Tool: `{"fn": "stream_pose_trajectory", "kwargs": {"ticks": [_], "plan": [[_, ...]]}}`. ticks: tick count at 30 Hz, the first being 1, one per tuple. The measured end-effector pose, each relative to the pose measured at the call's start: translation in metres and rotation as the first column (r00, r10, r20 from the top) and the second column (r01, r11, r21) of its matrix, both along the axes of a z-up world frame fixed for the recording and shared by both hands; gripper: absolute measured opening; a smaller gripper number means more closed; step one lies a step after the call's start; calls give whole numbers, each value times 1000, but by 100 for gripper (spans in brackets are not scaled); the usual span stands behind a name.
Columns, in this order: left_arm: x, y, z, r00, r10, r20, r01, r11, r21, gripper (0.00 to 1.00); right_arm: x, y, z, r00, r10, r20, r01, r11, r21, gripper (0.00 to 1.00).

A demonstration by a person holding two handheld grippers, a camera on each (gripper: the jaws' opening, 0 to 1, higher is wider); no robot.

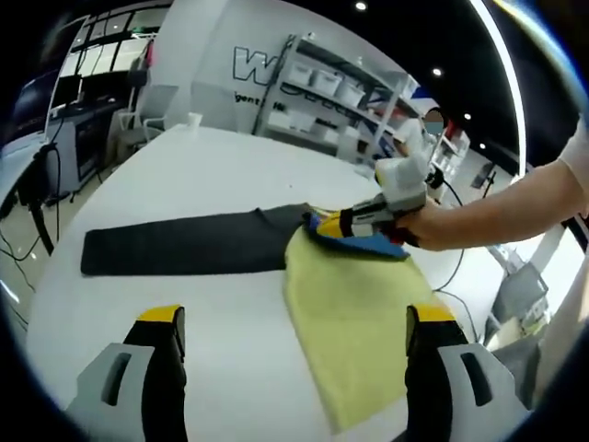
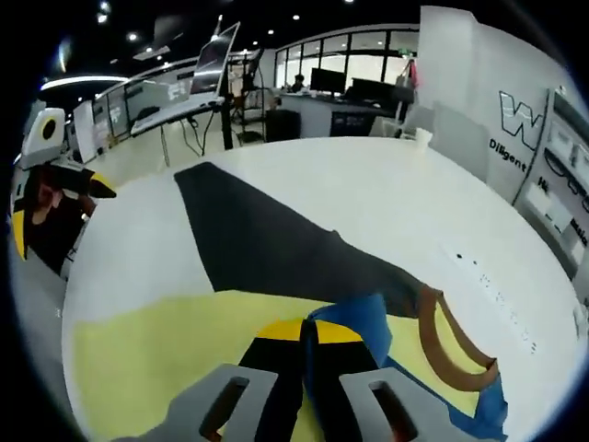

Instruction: Fold the garment on the visible template until the final outline fits inside the template.

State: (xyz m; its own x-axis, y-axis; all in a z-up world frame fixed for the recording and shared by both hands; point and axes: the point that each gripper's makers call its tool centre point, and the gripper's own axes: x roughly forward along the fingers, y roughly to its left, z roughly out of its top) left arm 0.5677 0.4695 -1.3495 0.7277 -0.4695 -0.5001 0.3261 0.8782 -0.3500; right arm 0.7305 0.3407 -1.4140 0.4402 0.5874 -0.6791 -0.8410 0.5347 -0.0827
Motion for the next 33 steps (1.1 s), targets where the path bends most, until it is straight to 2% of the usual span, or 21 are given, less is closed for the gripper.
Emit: {"fn": "stream_pose_trajectory", "kwargs": {"ticks": [5, 6, 14, 16, 17, 20, 21, 23, 24, 26, 27, 29, 30, 32, 33], "plan": [[2, -1, -2, 1000, 0, -4, 0, 1000, -3, 98, -13, 6, -5, 995, 93, 47, -91, 995, -46, 0], [2, -1, -2, 1000, -1, -6, 1, 1000, -3, 98, -18, 6, -10, 993, 112, 39, -109, 992, -68, 0], [3, -1, -2, 1000, -1, -6, 1, 1000, -3, 99, -21, 12, -12, 989, 140, 43, -137, 989, -60, 0], [3, -1, -2, 1000, 1, -9, -1, 1000, -5, 99, -26, 13, -12, 984, 172, 52, -168, 983, -73, 0], [3, -1, -2, 1000, 1, -10, -1, 1000, -7, 99, -28, 15, -11, 982, 182, 49, -179, 982, -54, 0], [3, -2, -2, 1000, 0, -10, 0, 1000, -9, 99, -38, 13, -15, 972, 233, 29, -231, 971, -68, 0], [3, -2, -2, 1000, 0, -10, 0, 1000, -10, 99, -39, 12, -15, 973, 229, 25, -227, 972, -65, 2], [3, -2, -1, 1000, 1, -9, -1, 1000, -12, 99, -41, 12, -14, 974, 227, 13, -226, 973, -38, 11], [4, -3, -1, 1000, 2, -9, -2, 1000, -13, 99, -43, 12, -12, 973, 231, 14, -230, 973, -27, 12], [4, -3, -1, 1000, 0, -10, 0, 1000, -15, 99, -45, 10, -10, 972, 236, 15, -235, 972, -17, 4], [4, -4, -1, 1000, -1, -10, 1, 1000, -14, 99, -46, 8, -8, 977, 213, -6, -213, 977, 11, 3], [4, -4, 0, 1000, 0, -7, 0, 1000, -16, 99, -40, 5, -5, 985, 172, -3, -172, 985, 32, 6], [4, -4, 0, 1000, 0, -5, 0, 1000, -16, 99, -38, 4, -2, 990, 137, -23, -135, 987, 83, 6], [4, -4, 0, 1000, -2, -6, 2, 1000, -14, 99, -31, -3, 3, 996, 87, -29, -82, 989, 121, 6], [4, -4, 1, 1000, -4, -5, 4, 1000, -14, 99, -30, -6, 3, 997, 56, -59, -47, 989, 142, 7]]}}
